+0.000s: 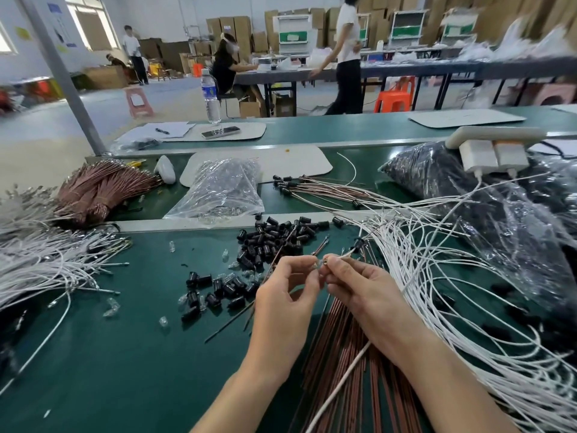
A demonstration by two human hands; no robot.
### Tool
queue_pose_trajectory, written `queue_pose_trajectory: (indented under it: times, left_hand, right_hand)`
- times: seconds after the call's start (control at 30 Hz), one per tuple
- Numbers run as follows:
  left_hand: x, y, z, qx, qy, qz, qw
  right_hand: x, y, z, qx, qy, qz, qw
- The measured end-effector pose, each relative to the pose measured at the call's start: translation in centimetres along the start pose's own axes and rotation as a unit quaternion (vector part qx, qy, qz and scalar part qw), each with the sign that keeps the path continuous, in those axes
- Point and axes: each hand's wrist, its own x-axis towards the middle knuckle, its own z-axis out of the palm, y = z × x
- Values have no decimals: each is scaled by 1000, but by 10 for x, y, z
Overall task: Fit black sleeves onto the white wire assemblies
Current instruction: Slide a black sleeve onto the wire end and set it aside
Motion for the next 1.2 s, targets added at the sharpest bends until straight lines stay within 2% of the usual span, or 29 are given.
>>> queue_pose_trajectory:
  times: [0.53,1.2]
  left_hand:
    - [1,-6,-6,52,1,42,998]
    - [4,-7,-15,124,-18,94,988]
  right_hand:
    - [-3,-3,2,-4,-6,4,1000]
    - [-1,6,-4,-71,-9,-43,996]
